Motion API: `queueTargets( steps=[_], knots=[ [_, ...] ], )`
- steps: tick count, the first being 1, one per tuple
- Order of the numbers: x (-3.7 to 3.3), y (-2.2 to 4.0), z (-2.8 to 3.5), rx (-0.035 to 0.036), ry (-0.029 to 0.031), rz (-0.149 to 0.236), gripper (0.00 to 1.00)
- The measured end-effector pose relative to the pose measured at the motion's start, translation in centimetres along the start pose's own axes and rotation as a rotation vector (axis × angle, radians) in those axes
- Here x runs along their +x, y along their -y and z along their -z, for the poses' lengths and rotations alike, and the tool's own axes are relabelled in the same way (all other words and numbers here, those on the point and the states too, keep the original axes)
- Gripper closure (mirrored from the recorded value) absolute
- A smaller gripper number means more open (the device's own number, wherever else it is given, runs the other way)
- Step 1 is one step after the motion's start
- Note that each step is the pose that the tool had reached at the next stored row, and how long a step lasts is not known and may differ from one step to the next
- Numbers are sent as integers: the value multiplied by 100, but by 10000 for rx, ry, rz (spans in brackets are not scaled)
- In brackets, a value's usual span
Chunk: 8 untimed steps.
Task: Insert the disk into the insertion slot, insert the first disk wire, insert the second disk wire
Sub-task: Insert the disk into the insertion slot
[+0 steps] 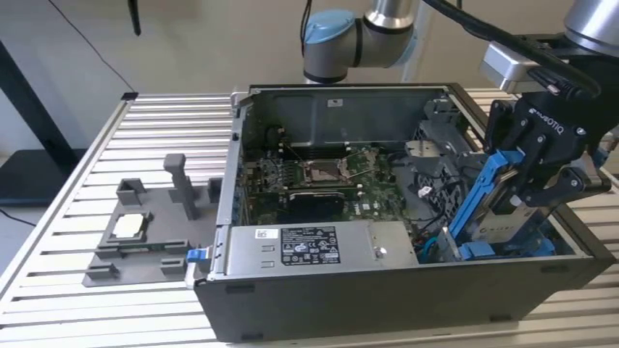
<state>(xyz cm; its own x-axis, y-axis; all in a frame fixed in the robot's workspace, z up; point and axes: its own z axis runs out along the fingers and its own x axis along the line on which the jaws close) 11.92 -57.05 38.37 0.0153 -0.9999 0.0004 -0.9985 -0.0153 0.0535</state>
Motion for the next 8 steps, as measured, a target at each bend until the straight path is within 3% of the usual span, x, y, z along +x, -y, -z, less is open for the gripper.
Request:
queueTargets(
  steps=[2,5,8],
  knots=[
    [0,0,0,2,-1,0,66],
    [0,0,0,1,0,0,53],
    [0,0,0,3,0,1,53]
  ],
)
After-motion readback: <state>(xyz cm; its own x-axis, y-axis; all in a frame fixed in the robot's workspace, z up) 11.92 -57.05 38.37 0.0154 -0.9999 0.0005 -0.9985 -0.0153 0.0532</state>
